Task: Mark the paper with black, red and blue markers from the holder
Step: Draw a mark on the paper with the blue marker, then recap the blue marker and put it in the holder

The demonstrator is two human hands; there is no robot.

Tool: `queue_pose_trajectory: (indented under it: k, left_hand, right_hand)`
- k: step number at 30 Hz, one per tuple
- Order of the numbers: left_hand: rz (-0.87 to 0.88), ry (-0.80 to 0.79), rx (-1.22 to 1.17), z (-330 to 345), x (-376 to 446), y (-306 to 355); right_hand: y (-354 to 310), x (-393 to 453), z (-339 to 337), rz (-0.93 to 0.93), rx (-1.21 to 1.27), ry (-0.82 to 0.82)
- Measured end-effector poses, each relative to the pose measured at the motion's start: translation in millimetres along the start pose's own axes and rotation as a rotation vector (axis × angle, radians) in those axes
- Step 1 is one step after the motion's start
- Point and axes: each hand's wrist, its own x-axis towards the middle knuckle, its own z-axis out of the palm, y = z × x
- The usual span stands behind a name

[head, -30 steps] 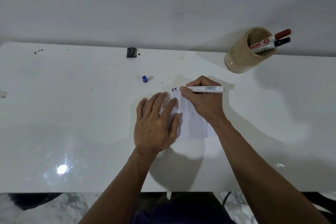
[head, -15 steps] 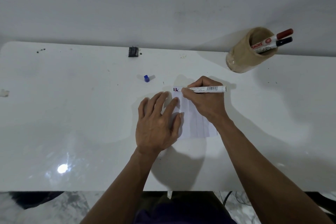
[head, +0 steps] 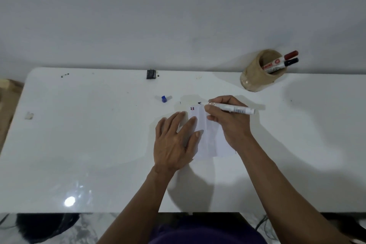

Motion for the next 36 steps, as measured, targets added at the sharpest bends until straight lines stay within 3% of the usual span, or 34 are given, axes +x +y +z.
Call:
queue_pose_trajectory:
  k: [3, 6, 13, 19, 23, 30, 36]
  left_hand:
    - [-0.120, 0.044, -0.169, -15, 6, 0]
    - [-0.246, 0.077, -0.156, -32, 27, -8]
    - [-0.326, -0.216, 0.010, -47, 88, -33]
    - [-0.381, -0.243, 0.008, -49, 95, -40]
    - [-0.514, -0.176, -0.254, -68, 91, -28]
    - [-0.548, -0.053, -0.845, -101, 51, 8]
    - [-0.531, 0.065, -1.054, -122, 16, 26]
  right_hand:
    - [-9, -13, 1, 0.037, 0.081, -0.004]
    - [-13, -19, 2, 0.067, 0.130, 0.033]
    - [-16, -18, 7, 0.110, 0.140, 0.101]
    - [-20, -15, 8, 0.092, 0.079, 0.085]
    - [-29, -20, 14, 0.038, 0.060, 0.090]
    - [-54, -48, 32, -0.142, 0.008, 0.085]
    - [-58, -89, 44, -0.170, -0.002, 0.089]
